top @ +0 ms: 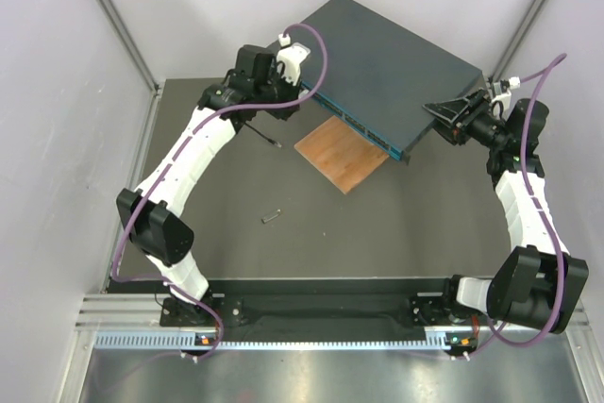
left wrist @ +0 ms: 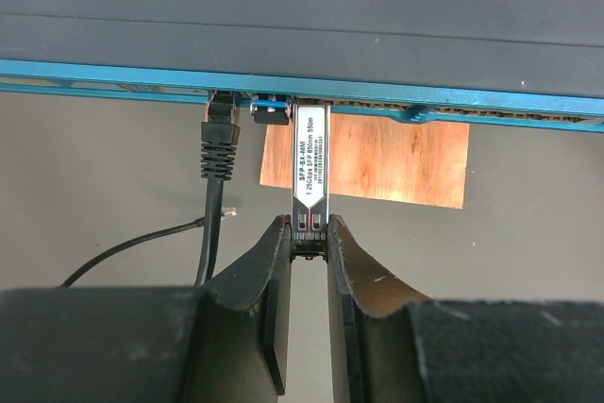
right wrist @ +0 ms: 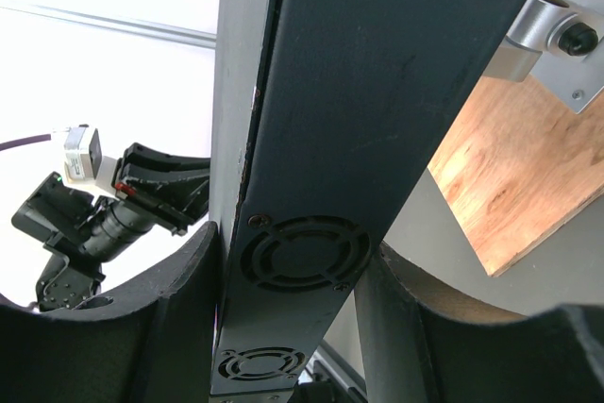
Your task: Insert the plug into the switch port
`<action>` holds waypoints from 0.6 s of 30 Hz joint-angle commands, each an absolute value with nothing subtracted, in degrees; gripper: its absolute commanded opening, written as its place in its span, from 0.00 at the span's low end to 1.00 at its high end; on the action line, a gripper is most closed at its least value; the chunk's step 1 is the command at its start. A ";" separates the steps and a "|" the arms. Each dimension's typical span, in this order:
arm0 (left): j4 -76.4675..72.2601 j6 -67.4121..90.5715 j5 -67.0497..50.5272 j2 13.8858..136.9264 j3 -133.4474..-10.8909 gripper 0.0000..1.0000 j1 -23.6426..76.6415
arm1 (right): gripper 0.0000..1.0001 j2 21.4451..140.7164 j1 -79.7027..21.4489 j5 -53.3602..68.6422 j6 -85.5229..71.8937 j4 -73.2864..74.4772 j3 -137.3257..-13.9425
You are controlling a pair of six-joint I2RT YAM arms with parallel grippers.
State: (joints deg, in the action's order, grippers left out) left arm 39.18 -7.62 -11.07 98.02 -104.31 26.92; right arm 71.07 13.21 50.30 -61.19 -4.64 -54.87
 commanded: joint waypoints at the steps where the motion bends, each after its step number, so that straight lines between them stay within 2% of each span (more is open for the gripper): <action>1: 37.97 -7.03 -11.43 97.82 -106.35 0.00 26.63 | 0.00 71.90 11.25 49.22 -49.48 -8.61 -57.39; 18: 38.23 -6.59 -11.25 99.67 -108.37 0.00 26.63 | 0.00 72.07 11.34 49.31 -49.31 -8.61 -57.39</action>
